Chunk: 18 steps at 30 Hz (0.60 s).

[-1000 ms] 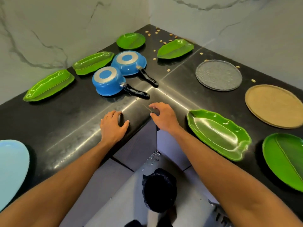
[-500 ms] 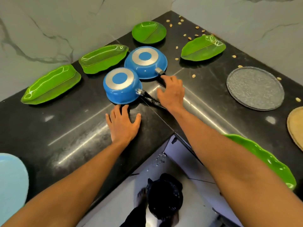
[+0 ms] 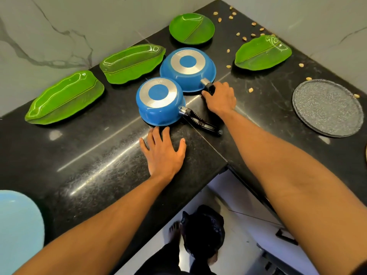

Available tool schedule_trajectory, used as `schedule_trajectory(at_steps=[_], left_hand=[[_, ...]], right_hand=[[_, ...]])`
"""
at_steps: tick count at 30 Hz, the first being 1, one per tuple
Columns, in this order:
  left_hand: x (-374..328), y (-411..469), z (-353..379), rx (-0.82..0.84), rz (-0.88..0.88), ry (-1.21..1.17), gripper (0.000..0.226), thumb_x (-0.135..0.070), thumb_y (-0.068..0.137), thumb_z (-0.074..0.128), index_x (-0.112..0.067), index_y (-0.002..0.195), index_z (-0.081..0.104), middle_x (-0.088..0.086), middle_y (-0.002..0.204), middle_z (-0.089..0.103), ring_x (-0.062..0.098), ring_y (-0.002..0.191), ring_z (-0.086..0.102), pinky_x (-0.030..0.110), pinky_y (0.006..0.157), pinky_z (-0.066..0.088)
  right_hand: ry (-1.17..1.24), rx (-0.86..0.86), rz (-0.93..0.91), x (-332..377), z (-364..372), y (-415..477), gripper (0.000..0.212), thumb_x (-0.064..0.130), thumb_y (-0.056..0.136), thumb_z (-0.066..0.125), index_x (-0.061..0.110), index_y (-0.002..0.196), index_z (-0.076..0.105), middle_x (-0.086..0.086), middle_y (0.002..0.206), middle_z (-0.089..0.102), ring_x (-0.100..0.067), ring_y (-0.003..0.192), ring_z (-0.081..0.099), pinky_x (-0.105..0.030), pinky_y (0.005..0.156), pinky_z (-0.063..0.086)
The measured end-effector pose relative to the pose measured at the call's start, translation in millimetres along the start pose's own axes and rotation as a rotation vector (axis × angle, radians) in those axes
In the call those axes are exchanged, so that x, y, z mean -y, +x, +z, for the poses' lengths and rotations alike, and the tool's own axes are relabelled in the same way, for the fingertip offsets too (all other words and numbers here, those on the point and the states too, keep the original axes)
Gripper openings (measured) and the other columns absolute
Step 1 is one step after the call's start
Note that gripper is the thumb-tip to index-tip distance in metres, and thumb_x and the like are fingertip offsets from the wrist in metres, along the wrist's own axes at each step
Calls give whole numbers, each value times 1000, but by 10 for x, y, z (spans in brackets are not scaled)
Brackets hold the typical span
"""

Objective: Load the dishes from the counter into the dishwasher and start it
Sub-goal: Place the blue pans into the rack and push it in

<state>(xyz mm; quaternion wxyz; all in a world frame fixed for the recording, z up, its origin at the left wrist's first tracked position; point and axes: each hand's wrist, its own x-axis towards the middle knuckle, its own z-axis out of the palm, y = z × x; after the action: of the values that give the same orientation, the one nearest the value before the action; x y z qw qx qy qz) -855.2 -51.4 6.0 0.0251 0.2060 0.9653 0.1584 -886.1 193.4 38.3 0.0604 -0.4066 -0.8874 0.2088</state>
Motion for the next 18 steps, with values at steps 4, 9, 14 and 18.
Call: schedule_trajectory(at_steps=[4, 9, 14, 18], left_hand=[[29, 2, -18, 15, 16, -15, 63, -64, 92, 33, -25, 141, 35, 7, 154, 28, 27, 146, 17, 56, 120, 3], [45, -10, -12, 10, 39, -32, 62, -61, 93, 35, -22, 141, 36, 9, 154, 29, 29, 146, 19, 58, 118, 3], [43, -26, -3, 10, 53, -63, 62, -59, 93, 39, -19, 140, 38, 11, 153, 31, 32, 144, 21, 60, 117, 3], [64, -27, 0, 19, 65, -84, 62, -58, 91, 40, -18, 139, 40, 12, 152, 32, 34, 144, 21, 63, 117, 4]], right_hand=[[65, -47, 18, -18, -23, -110, 44, 47, 98, 53, 11, 124, 54, -10, 127, 51, -32, 117, 52, -44, 90, 43], [216, -139, 96, -203, -206, -373, 40, 49, 99, 51, 17, 123, 53, -4, 127, 52, -30, 112, 57, -39, 85, 41], [306, -252, 124, -393, -512, -807, 33, 49, 97, 55, 22, 115, 58, 0, 118, 57, -23, 108, 58, -37, 88, 45], [330, -303, 135, -491, -632, -1357, 33, 47, 96, 58, 20, 114, 61, -1, 114, 58, -20, 102, 58, -29, 80, 37]])
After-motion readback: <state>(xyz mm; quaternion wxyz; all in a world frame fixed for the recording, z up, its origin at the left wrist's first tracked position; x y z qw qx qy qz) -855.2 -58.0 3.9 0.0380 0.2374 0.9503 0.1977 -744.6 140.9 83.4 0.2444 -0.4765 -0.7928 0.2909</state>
